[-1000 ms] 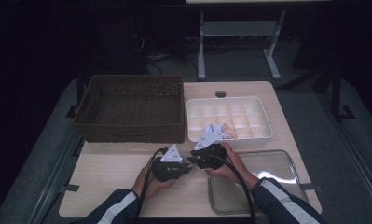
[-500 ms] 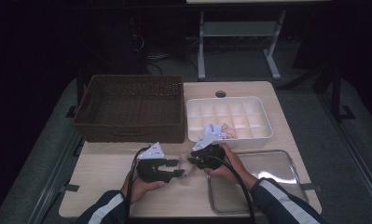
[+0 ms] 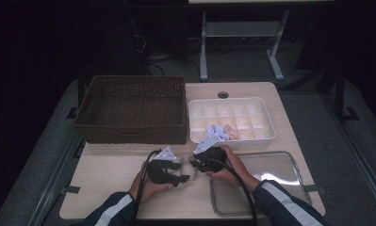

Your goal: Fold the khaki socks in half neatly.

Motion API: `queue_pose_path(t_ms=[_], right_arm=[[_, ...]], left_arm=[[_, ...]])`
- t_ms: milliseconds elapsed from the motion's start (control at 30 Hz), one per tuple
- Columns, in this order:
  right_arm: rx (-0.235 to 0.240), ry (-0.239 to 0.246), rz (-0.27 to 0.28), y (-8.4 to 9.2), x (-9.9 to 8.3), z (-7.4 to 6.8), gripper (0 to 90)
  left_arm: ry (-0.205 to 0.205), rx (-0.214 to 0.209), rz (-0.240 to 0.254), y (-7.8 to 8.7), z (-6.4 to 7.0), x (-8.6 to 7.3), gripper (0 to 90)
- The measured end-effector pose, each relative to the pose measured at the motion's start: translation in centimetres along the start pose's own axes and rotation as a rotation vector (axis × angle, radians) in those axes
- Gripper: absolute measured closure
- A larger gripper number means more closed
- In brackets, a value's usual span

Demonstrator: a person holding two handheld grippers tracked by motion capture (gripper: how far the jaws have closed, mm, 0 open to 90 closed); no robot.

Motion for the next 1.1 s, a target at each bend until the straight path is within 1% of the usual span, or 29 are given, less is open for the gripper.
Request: queue_pose_path(t_ms=[67,100,133,167,200,233,300,333,367,400,500,533,567,600,633,667,700,733,800,833,867,900,933,967,1000,1033,1100], right_arm=[[0.004,-0.002,0.002,0.1,0.0,0.0,62.8],[0.011,-0.004,0.001,0.1,-0.1,0.1,60.9],[0.014,-0.008,0.002,0.2,-0.1,0.1,59.6],[0.027,-0.018,0.004,0.2,-0.1,0.1,58.8],[0.027,-0.018,0.004,0.2,-0.1,0.1,58.8],[0.047,-0.021,0.002,0.3,-0.2,0.0,56.9],[0.064,-0.017,0.008,0.5,-0.1,-0.1,53.3],[0.077,-0.029,0.013,0.7,0.0,-0.3,51.4],[0.091,-0.038,0.020,0.7,0.1,-0.5,50.7],[0.099,-0.020,0.020,0.7,0.1,-0.5,50.1],[0.128,-0.017,0.014,0.6,0.1,-1.1,44.9],[0.143,-0.014,0.009,0.6,0.0,-1.2,42.9],[0.163,-0.016,0.001,0.5,-0.1,-1.4,41.0],[0.181,-0.016,-0.010,0.4,-0.3,-1.6,40.7],[0.201,-0.025,-0.020,0.2,-0.5,-1.8,38.8],[0.215,-0.028,-0.030,0.0,-0.6,-1.8,33.9],[0.229,-0.021,-0.038,-0.2,-0.8,-1.8,33.0],[0.258,-0.042,-0.048,-0.3,-1.0,-2.0,34.0],[0.300,-0.072,-0.058,-0.5,-1.1,-2.1,35.4],[0.331,-0.088,-0.064,-0.5,-1.2,-2.3,38.4],[0.365,-0.096,-0.064,-0.6,-1.2,-2.6,39.0],[0.383,-0.096,-0.068,-0.7,-1.3,-2.7,39.8],[0.406,-0.105,-0.071,-0.7,-1.3,-2.9,46.5],[0.442,-0.101,-0.065,-0.6,-1.2,-3.2,49.2],[0.447,-0.100,-0.070,-0.5,-1.2,-3.3,51.1],[0.457,-0.090,-0.063,-0.5,-1.1,-3.4,55.1],[0.465,-0.078,-0.064,-0.4,-1.1,-3.5,59.2]], left_arm=[[-0.023,-0.014,-0.019,0.1,0.0,-0.1,47.3],[-0.023,-0.020,-0.019,0.2,0.1,-0.1,50.1],[-0.026,-0.032,-0.022,0.2,0.3,-0.2,55.2],[-0.045,-0.033,-0.029,0.2,0.2,-0.2,58.7],[-0.045,-0.033,-0.029,0.2,0.2,-0.2,61.1],[-0.055,-0.033,-0.031,0.3,0.2,-0.2,64.6],[-0.082,-0.033,-0.035,0.4,0.3,-0.1,71.4],[-0.082,-0.033,-0.035,0.4,0.3,-0.1,74.4],[-0.092,-0.042,-0.043,0.5,0.4,-0.2,75.7],[-0.095,-0.048,-0.043,0.5,0.4,-0.3,76.4],[-0.128,-0.079,-0.060,0.9,0.8,-0.6,77.6],[-0.129,-0.093,-0.054,1.0,1.2,-0.7,77.7],[-0.140,-0.099,-0.060,1.1,1.3,-0.9,77.7],[-0.130,-0.105,-0.060,1.2,1.5,-1.0,77.6],[-0.139,-0.119,-0.070,1.3,1.7,-1.2,77.6],[-0.153,-0.135,-0.074,1.4,1.9,-1.3,77.5],[-0.154,-0.136,-0.076,1.4,1.9,-1.4,77.4],[-0.154,-0.136,-0.066,1.4,2.0,-1.4,77.3],[-0.157,-0.137,-0.065,1.4,2.0,-1.5,77.2],[-0.166,-0.135,-0.067,1.4,2.0,-1.5,77.1],[-0.173,-0.137,-0.069,1.4,2.0,-1.6,77.1],[-0.179,-0.141,-0.070,1.5,2.0,-1.6,77.0],[-0.180,-0.149,-0.068,1.5,2.0,-1.6,76.9],[-0.178,-0.150,-0.067,1.5,2.0,-1.7,76.8],[-0.182,-0.146,-0.071,1.5,2.0,-1.7,76.7],[-0.191,-0.146,-0.073,1.5,2.1,-1.7,76.6],[-0.191,-0.146,-0.073,1.5,2.0,-1.7,76.2]])
Point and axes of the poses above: each handheld gripper's, and its own axes: y roughly backward along the jaws, x roughly out of its top, z roughly to its right, the point moved 10 cm from there along -y, roughly forward along the jaws, and after that the axes turned 3 degrees about z, right-handed, at the moved point
